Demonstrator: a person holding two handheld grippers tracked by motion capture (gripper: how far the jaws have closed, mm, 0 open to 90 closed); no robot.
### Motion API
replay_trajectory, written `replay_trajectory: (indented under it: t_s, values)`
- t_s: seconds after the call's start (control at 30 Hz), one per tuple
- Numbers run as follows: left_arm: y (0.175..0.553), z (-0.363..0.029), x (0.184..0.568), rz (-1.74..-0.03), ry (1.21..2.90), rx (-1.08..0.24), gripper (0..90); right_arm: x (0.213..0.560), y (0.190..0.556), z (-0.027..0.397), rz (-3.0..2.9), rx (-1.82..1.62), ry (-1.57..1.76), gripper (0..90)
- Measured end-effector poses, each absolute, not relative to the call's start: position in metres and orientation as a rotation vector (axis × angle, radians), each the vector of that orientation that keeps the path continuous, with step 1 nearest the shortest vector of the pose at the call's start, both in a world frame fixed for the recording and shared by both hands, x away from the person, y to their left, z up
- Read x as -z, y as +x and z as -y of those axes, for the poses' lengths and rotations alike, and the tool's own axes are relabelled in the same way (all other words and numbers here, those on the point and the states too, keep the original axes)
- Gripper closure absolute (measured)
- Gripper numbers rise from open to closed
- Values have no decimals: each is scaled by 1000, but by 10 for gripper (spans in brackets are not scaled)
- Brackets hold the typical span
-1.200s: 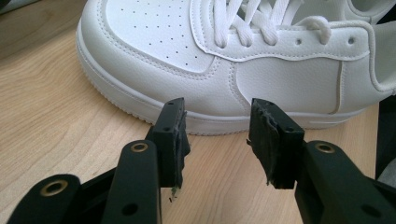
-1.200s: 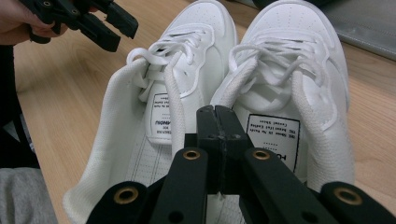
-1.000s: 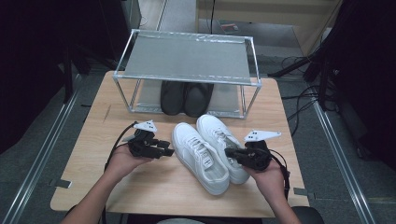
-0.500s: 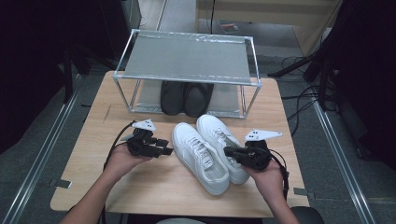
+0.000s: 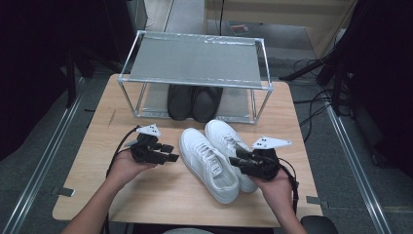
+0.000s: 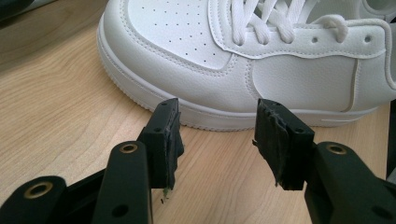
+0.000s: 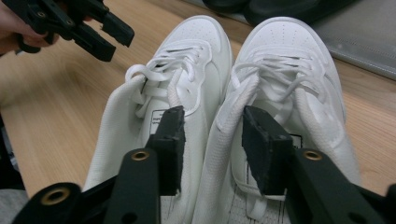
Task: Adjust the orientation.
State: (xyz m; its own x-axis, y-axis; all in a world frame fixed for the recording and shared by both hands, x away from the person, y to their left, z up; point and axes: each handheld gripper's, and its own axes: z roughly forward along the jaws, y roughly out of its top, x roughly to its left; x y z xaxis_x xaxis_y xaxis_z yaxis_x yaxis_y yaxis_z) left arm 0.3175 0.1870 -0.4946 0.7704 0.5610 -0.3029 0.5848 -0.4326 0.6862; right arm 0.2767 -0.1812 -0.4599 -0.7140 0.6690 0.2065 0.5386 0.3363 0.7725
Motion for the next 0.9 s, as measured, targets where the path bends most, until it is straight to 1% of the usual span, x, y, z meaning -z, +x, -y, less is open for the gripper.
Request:
replay_trajectory:
  t_s: [0.1,0.2,0.3,0.43,0.6,0.67,0.77,0.9]
  values:
    - [318,-187,495,-855,2127,36,503,464,280,176,-2465,-1309,1129,549]
    - [318,-188,495,-861,2126,42,494,468,282,167,-2486,-1310,1134,478]
    - [319,-188,495,-864,2125,45,484,470,281,163,-2466,-1311,1132,457]
    - [319,-189,496,-869,2122,45,472,472,280,165,-2454,-1351,1154,453]
    - [319,-191,495,-876,2111,40,465,471,278,164,-2471,-1320,1149,466]
    - [320,-191,495,-877,2114,43,464,472,278,162,-2491,-1286,1137,461]
    - [321,-191,496,-875,2118,45,463,474,278,156,-2487,-1265,1138,422]
    - [320,-191,496,-878,2115,43,462,476,277,151,-2480,-1217,1114,429]
